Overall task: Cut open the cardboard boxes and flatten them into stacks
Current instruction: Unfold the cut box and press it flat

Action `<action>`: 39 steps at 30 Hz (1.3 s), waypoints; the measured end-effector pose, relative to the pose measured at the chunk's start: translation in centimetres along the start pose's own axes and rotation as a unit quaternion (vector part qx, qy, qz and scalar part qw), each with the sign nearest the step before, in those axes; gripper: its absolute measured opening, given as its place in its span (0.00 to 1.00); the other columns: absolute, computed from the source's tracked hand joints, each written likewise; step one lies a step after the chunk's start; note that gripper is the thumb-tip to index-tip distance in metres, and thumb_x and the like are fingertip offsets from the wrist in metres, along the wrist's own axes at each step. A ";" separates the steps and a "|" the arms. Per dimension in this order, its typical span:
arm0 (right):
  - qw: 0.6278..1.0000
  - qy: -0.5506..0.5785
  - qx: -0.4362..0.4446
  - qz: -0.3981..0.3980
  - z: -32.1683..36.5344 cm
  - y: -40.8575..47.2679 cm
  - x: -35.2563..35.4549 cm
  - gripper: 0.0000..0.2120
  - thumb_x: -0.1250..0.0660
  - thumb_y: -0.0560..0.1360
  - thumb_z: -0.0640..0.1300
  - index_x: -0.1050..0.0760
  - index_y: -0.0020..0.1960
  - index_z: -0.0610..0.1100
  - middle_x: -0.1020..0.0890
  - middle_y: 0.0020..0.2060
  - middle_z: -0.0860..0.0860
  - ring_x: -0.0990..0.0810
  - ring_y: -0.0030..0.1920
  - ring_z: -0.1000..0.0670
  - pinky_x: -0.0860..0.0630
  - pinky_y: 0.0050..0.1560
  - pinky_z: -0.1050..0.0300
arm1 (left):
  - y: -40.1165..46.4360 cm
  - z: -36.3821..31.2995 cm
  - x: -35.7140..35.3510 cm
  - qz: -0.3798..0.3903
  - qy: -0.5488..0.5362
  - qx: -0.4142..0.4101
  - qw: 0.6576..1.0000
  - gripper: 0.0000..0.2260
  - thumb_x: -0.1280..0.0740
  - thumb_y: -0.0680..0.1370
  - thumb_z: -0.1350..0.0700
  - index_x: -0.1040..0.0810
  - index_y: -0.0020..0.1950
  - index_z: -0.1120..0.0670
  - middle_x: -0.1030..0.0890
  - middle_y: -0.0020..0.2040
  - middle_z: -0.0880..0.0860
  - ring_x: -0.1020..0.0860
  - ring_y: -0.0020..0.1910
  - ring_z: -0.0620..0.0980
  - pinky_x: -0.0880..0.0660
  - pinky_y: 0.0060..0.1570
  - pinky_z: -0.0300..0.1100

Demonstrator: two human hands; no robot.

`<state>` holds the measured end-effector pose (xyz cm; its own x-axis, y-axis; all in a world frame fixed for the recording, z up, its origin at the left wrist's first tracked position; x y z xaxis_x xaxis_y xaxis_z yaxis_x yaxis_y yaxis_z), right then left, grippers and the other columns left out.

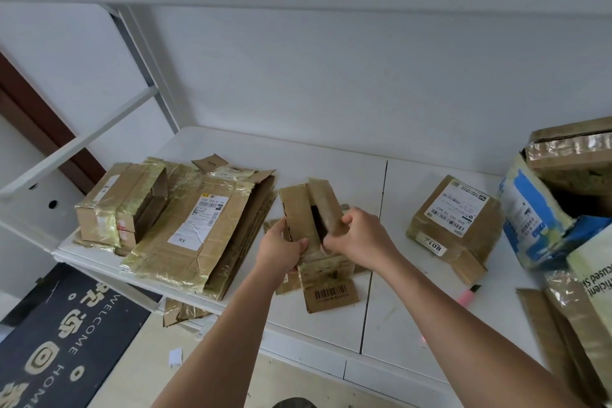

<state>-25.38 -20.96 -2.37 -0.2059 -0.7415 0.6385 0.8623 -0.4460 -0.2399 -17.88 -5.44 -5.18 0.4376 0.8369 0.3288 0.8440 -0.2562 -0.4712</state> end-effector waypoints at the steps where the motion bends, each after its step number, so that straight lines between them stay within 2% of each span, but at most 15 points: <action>1: 0.998 0.054 -0.013 0.015 0.0 -0.1 0.5 0.12 0.27 0.69 0.50 0.24 0.49 0.46 0.18 0.42 0.50 0.18 0.41 0.50 0.19 0.39 0.53 | 0.0 0.0 0.0 0.002 -0.001 0.003 1.000 0.28 0.31 0.78 0.60 0.35 0.75 0.47 0.19 0.54 0.53 0.17 0.46 0.54 0.17 0.45 0.53; 3: 0.983 0.166 -0.047 0.059 -0.7 -0.2 1.4 0.03 0.31 0.75 0.46 0.23 0.46 0.48 0.17 0.42 0.48 0.15 0.41 0.47 0.16 0.45 0.48 | 0.2 0.0 0.0 0.007 0.005 0.005 1.000 0.28 0.31 0.78 0.60 0.36 0.76 0.47 0.20 0.57 0.53 0.17 0.46 0.53 0.17 0.44 0.51; 6: 0.946 0.296 -0.101 0.085 -3.5 0.2 1.9 0.07 0.37 0.81 0.43 0.23 0.51 0.41 0.17 0.42 0.42 0.14 0.42 0.41 0.19 0.53 0.40 | 0.5 -0.1 0.1 0.006 0.021 0.005 1.000 0.29 0.31 0.78 0.59 0.36 0.76 0.47 0.21 0.59 0.53 0.17 0.45 0.53 0.17 0.41 0.49; 8: 0.928 0.339 -0.133 0.079 -5.9 0.2 1.2 0.11 0.38 0.82 0.42 0.24 0.59 0.37 0.16 0.47 0.41 0.14 0.46 0.41 0.21 0.58 0.40 | 0.6 -0.1 0.1 0.006 0.028 0.009 1.000 0.29 0.30 0.77 0.59 0.36 0.76 0.47 0.21 0.60 0.53 0.16 0.46 0.53 0.17 0.41 0.51; 10: 0.947 0.299 -0.116 0.034 -7.7 0.0 0.5 0.16 0.34 0.80 0.43 0.27 0.65 0.39 0.17 0.51 0.45 0.15 0.49 0.45 0.21 0.58 0.45 | 0.7 -0.1 0.1 0.005 0.040 0.007 0.999 0.29 0.29 0.77 0.58 0.36 0.76 0.47 0.21 0.60 0.53 0.17 0.46 0.53 0.17 0.42 0.51; 12: 0.983 0.168 -0.038 -0.070 -7.9 0.0 1.0 0.19 0.29 0.76 0.44 0.27 0.66 0.46 0.20 0.52 0.49 0.20 0.51 0.49 0.22 0.53 0.55 | 0.7 -0.3 0.1 -0.002 0.051 -0.002 0.999 0.30 0.29 0.77 0.58 0.36 0.76 0.47 0.21 0.58 0.51 0.17 0.47 0.53 0.17 0.43 0.52; 13: 0.987 0.112 0.016 -0.113 -7.2 -0.1 1.2 0.20 0.28 0.75 0.42 0.26 0.66 0.46 0.22 0.51 0.50 0.22 0.51 0.51 0.24 0.51 0.58 | 0.6 -0.5 0.0 -0.006 0.059 -0.011 0.998 0.30 0.29 0.76 0.59 0.37 0.76 0.46 0.22 0.57 0.49 0.17 0.47 0.53 0.17 0.43 0.53; 15: 0.983 0.055 0.116 -0.134 -5.4 -0.4 1.0 0.16 0.28 0.75 0.40 0.21 0.62 0.42 0.21 0.48 0.51 0.23 0.47 0.53 0.24 0.51 0.61 | 0.4 -0.9 0.0 -0.018 0.077 -0.036 0.996 0.33 0.29 0.76 0.61 0.39 0.75 0.44 0.26 0.56 0.45 0.18 0.49 0.54 0.17 0.44 0.54; 16: 0.982 0.048 0.137 -0.121 -4.8 -0.6 0.5 0.13 0.28 0.75 0.43 0.19 0.59 0.41 0.20 0.46 0.51 0.22 0.46 0.54 0.25 0.48 0.64 | 0.4 -1.0 -0.1 -0.025 0.084 -0.046 0.995 0.34 0.29 0.76 0.62 0.40 0.76 0.44 0.28 0.57 0.46 0.19 0.50 0.55 0.18 0.45 0.54; 19: 0.989 0.089 0.096 -0.075 -4.4 -0.7 -0.3 0.13 0.27 0.75 0.46 0.19 0.56 0.42 0.17 0.46 0.53 0.19 0.45 0.57 0.24 0.46 0.69 | 0.4 -1.3 -0.2 -0.037 0.111 -0.056 0.992 0.34 0.29 0.75 0.63 0.40 0.77 0.47 0.25 0.58 0.49 0.19 0.49 0.53 0.18 0.46 0.52; 22: 0.990 0.087 0.076 -0.078 -4.3 -0.6 -0.3 0.10 0.28 0.76 0.43 0.19 0.56 0.41 0.17 0.46 0.52 0.19 0.44 0.56 0.22 0.47 0.66 | -0.1 -2.0 -0.7 -0.030 0.161 -0.044 0.986 0.34 0.32 0.76 0.59 0.44 0.78 0.47 0.26 0.47 0.46 0.19 0.44 0.51 0.18 0.42 0.47; 25: 0.988 0.085 0.086 -0.095 -4.0 -1.5 -0.6 0.09 0.29 0.76 0.40 0.19 0.56 0.41 0.17 0.46 0.52 0.19 0.46 0.54 0.25 0.46 0.71 | -0.7 -2.7 -1.6 -0.044 0.251 -0.032 0.967 0.38 0.29 0.74 0.48 0.49 0.75 0.50 0.23 0.50 0.52 0.20 0.50 0.55 0.19 0.50 0.53; 28: 0.984 0.108 0.092 -0.110 -4.5 -2.6 -1.1 0.08 0.29 0.76 0.39 0.19 0.55 0.41 0.18 0.44 0.53 0.19 0.45 0.56 0.27 0.44 0.76 | -0.8 -2.8 -2.3 -0.078 0.293 -0.046 0.952 0.39 0.27 0.72 0.50 0.50 0.72 0.52 0.22 0.51 0.55 0.20 0.49 0.58 0.19 0.48 0.55; 33: 0.979 0.136 0.091 -0.124 -4.9 -2.8 -1.1 0.10 0.29 0.75 0.38 0.20 0.56 0.40 0.19 0.44 0.54 0.23 0.43 0.65 0.30 0.44 0.79 | -0.8 -2.6 -1.7 -0.027 0.219 -0.053 0.974 0.35 0.28 0.72 0.54 0.48 0.70 0.49 0.23 0.47 0.54 0.20 0.44 0.54 0.18 0.46 0.51; 39: 0.976 0.161 0.080 -0.120 -5.4 -2.9 -1.1 0.10 0.28 0.75 0.39 0.20 0.56 0.43 0.19 0.44 0.57 0.21 0.46 0.62 0.27 0.46 0.76 | -1.4 -2.7 -1.4 0.034 0.163 -0.063 0.984 0.33 0.28 0.73 0.58 0.46 0.69 0.47 0.26 0.50 0.55 0.19 0.44 0.53 0.19 0.42 0.46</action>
<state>-30.12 -21.53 -6.35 -0.5234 -0.7556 0.3938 0.8270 -0.5617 0.0214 -18.89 -7.55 -2.79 0.5530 0.6220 0.5544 0.8323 -0.3817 -0.4020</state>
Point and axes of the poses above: each hand's wrist, its own y-axis towards the middle knuckle, its own x-axis out of the back of the hand, z = x × y, the point moved 4 cm from there along y, towards the middle knuckle
